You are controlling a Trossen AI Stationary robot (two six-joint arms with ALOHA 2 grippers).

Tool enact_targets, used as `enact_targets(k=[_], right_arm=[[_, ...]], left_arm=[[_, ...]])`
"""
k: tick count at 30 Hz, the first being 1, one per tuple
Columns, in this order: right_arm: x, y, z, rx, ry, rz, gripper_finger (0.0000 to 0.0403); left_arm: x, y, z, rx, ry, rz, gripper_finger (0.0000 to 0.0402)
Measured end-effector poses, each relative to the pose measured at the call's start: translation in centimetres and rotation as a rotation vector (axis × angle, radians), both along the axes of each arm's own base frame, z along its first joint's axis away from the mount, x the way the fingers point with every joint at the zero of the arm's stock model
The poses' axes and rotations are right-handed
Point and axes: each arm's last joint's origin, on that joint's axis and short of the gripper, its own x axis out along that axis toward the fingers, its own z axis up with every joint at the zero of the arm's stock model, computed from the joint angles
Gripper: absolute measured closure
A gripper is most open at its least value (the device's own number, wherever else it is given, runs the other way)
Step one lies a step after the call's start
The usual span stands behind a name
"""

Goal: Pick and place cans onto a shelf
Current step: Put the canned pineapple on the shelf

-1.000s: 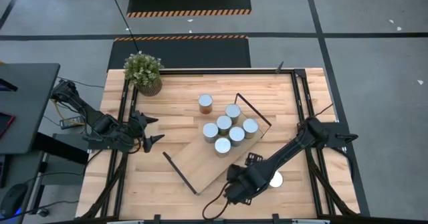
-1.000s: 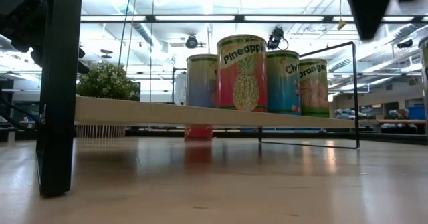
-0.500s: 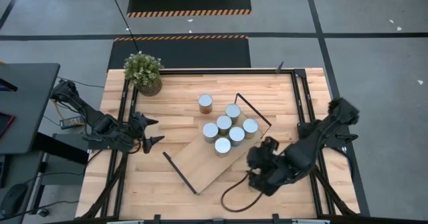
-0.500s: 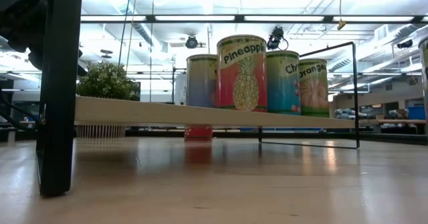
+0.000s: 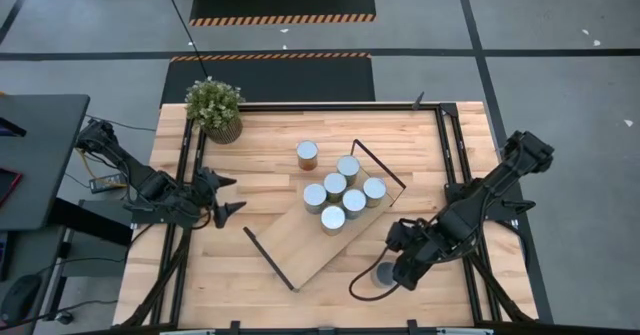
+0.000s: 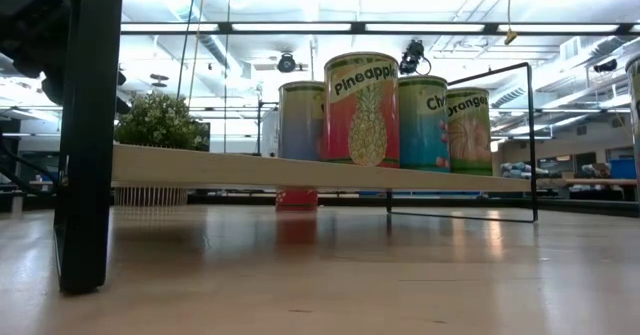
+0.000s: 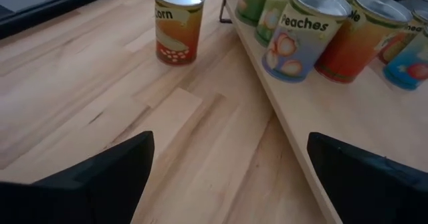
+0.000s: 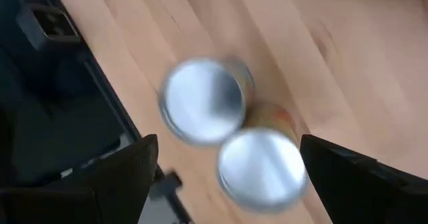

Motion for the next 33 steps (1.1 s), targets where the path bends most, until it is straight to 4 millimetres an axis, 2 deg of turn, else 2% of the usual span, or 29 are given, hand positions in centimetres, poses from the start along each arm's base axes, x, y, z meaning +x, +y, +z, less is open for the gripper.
enact_targets(k=[3,6,12,17,27,33], right_arm=[[-1.0,-0.1,0.1,-0.003,0.076,-0.013,0.0030],[-2.0,0.2,-0.6,-0.078,0.167,0.003,0.0030],[-3.3,1.6,-2.1,-0.138,0.303,0.190,0.0030],[-3.8,3.3,-3.8,-0.204,0.344,0.340,0.0030],[-2.3,5.5,-8.6,-0.295,0.385,0.435,0.0030],[-1.5,4.8,-8.7,-0.335,0.363,0.438,0.0030]], left_arm=[[0.0,0.0,0.0,0.006,-0.012,0.017,0.0002],[0.0,0.1,0.0,-0.010,-0.017,0.026,0.0002],[0.0,0.0,0.0,-0.021,-0.002,0.009,0.0002],[-0.1,0.1,-0.1,-0.013,0.007,0.009,0.0002],[-0.1,0.1,-0.1,-0.009,0.012,0.008,0.0002],[-0.1,0.1,-0.1,-0.009,0.012,0.009,0.0002]])
